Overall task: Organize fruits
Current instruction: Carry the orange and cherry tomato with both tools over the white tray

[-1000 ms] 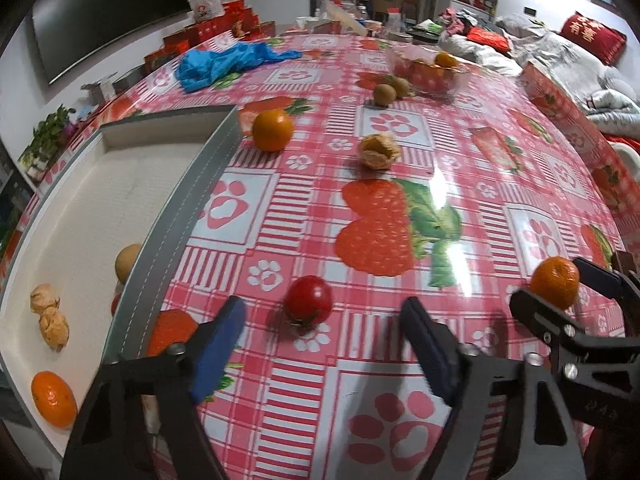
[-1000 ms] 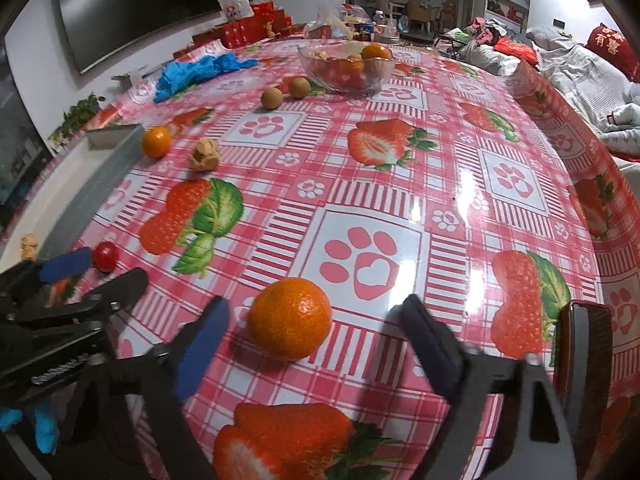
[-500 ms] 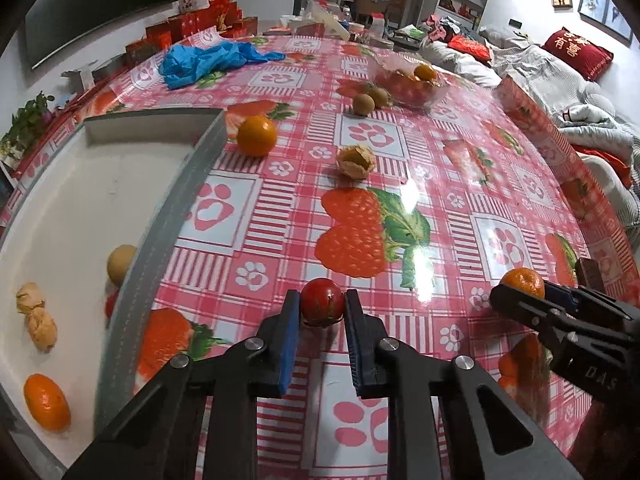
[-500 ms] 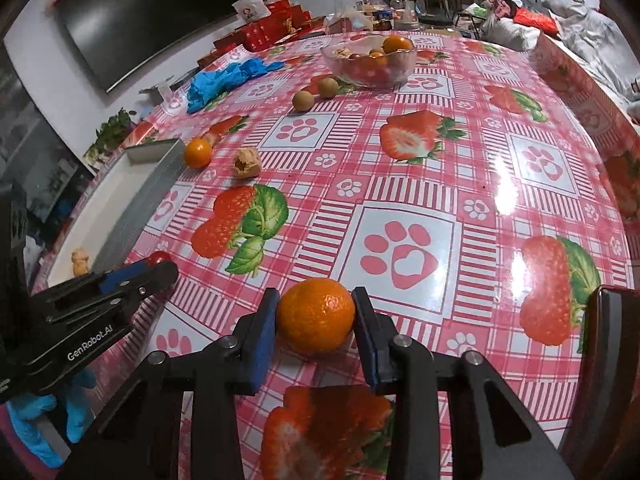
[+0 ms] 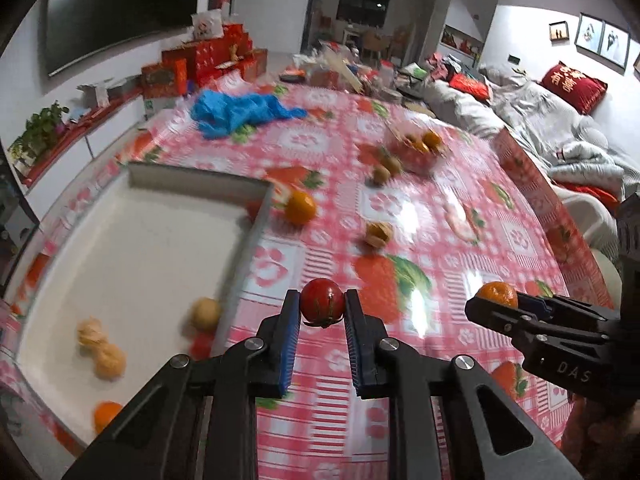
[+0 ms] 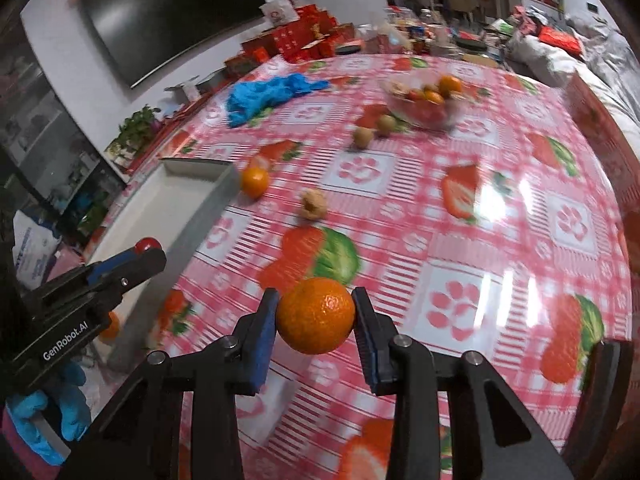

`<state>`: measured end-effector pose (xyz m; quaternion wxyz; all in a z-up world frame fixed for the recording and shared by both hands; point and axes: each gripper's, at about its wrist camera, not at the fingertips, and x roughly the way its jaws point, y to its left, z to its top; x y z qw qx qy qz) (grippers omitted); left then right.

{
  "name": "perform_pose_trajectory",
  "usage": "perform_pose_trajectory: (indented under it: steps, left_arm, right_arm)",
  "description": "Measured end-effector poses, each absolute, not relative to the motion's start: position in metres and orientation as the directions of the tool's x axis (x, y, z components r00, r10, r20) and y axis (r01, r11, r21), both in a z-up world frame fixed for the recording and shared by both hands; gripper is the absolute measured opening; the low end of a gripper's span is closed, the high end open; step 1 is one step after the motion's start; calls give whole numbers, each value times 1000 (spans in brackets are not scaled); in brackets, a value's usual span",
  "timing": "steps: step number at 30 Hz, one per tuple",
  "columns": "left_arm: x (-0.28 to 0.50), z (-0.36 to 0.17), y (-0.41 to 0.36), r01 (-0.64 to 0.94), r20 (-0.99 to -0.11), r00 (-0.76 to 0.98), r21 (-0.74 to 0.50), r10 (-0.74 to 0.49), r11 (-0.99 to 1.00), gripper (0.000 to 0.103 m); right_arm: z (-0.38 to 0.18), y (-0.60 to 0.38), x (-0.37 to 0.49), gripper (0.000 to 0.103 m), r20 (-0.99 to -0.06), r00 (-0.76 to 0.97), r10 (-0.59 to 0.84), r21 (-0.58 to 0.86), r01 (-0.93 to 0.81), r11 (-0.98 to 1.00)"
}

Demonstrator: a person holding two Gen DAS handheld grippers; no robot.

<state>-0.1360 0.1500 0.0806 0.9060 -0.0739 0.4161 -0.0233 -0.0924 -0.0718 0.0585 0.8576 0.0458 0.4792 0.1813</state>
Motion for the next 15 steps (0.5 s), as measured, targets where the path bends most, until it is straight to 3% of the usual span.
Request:
perform_pose_trajectory:
  steps: [15]
  left_arm:
    - [-143, 75, 263, -228, -749, 659, -120, 62, 966, 23]
  right_arm:
    - [77, 61, -60, 40, -814, 366, 451, 259, -466, 846]
